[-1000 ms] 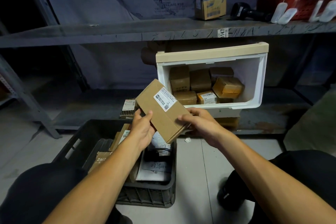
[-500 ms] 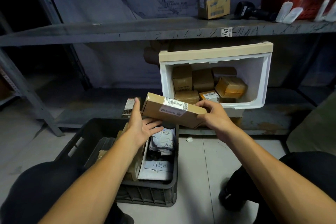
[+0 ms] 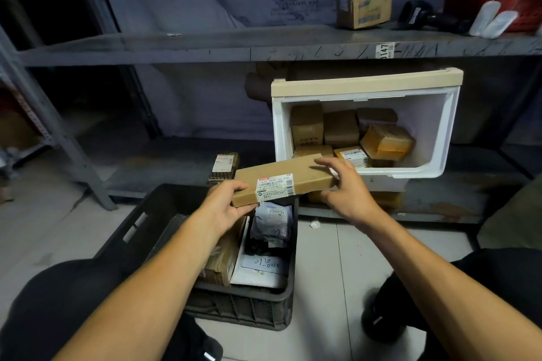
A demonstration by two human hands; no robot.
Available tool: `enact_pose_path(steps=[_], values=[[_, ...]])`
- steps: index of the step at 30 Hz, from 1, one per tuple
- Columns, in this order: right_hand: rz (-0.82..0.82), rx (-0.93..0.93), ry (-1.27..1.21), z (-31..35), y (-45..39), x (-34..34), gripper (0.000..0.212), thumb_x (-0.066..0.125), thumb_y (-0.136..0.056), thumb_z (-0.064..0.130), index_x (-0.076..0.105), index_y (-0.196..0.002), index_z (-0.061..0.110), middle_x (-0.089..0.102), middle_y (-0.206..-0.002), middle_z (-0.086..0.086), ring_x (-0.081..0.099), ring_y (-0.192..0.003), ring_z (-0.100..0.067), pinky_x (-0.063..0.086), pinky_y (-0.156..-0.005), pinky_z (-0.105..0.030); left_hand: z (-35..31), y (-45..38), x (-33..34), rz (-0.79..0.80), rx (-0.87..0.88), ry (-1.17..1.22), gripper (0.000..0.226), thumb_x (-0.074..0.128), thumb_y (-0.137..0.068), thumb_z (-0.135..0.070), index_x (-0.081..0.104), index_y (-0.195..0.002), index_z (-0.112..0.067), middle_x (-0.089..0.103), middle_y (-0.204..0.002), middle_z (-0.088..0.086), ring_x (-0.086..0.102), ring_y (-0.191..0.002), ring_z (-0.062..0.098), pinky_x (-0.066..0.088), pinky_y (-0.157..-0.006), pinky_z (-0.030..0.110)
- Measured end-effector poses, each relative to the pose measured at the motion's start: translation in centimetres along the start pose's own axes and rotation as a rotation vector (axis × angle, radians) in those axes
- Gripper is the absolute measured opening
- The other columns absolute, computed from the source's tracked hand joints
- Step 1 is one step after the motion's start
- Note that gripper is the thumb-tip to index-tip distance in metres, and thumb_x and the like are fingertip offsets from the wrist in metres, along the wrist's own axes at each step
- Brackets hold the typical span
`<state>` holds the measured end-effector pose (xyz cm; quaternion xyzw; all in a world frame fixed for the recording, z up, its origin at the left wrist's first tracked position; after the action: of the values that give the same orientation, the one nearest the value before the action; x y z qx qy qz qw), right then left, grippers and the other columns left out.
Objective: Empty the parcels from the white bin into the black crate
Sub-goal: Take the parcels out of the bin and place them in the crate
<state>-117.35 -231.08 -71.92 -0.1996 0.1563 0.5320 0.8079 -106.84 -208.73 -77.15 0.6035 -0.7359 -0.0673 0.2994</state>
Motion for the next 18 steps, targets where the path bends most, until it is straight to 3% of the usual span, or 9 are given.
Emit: enact_pose_path(steps=[5,10,12,14,16,18], values=[[0.007,0.286,-0.481,-1.9,-0.4,1.7,0.056,0.061,-0.096,0.001,0.048,-0.147,0.021,0.054,-0.145,-0.003,0.050,-0.133,-0.023,0.045,-0.112,-0.048,-1.2,-0.3,-2.7,-0.094,0.100,0.007,0.045,0.056,-0.092,0.008,0.052,-0.134,-0.007,0.065,-0.122,0.025,0.071,-0.098,0.037,0.062,-0.060,0.042],[0.115,0.308,-0.483,-2.1,-0.9,5.1,0.040,0.052,-0.098,0.004,0.061,-0.136,0.016,0.065,-0.132,-0.004,0.057,-0.126,-0.023,0.047,-0.111,-0.046,-2.4,-0.4,-4.7,-0.156,0.188,-0.092,0.039,0.055,-0.095,0.006,0.054,-0.130,-0.010,0.067,-0.118,0.018,0.069,-0.102,0.034,0.059,-0.078,0.049],[0.134,0.321,-0.455,-1.9,-1.5,6.0,0.037,0.047,-0.094,-0.001,0.068,-0.122,0.012,0.067,-0.118,-0.007,0.062,-0.111,-0.021,0.054,-0.097,-0.039,-3.4,-0.7,-5.6,-0.178,0.220,-0.138,0.037,0.055,-0.094,0.007,0.055,-0.126,-0.012,0.069,-0.110,0.014,0.070,-0.096,0.031,0.059,-0.077,0.047],[0.142,0.347,-0.452,-1.5,-2.1,7.2,0.030,0.043,-0.088,-0.004,0.068,-0.093,0.011,0.062,-0.092,-0.006,0.061,-0.085,-0.016,0.052,-0.076,-0.029,-4.3,-1.4,-6.9,-0.198,0.235,-0.186,0.039,0.056,-0.092,0.008,0.054,-0.125,-0.014,0.070,-0.107,0.012,0.071,-0.094,0.031,0.059,-0.083,0.050],[0.143,0.376,-0.444,-1.5,-2.9,8.6,0.029,0.042,-0.086,-0.005,0.059,-0.072,0.014,0.057,-0.073,-0.003,0.057,-0.066,-0.011,0.048,-0.071,-0.027,-4.8,-2.2,-8.3,-0.228,0.228,-0.219,0.037,0.058,-0.091,0.008,0.056,-0.118,-0.016,0.071,-0.106,0.012,0.070,-0.097,0.032,0.056,-0.092,0.055],[0.160,0.382,-0.431,-1.5,-3.6,10.2,0.032,0.042,-0.086,-0.007,0.052,-0.063,0.014,0.057,-0.059,0.002,0.056,-0.056,-0.007,0.048,-0.072,-0.028,-5.1,-3.0,-9.6,-0.262,0.228,-0.247,0.035,0.059,-0.091,0.007,0.058,-0.114,-0.019,0.071,-0.103,0.010,0.070,-0.095,0.029,0.058,-0.085,0.051]])
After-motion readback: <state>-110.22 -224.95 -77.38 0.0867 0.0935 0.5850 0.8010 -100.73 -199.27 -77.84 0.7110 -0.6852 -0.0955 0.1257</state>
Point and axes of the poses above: each hand's wrist, its own y-axis away from the middle knuckle, its own x-axis out of the palm, z = x × y, the point moved 7 cm from there along -y, towards the middle knuckle
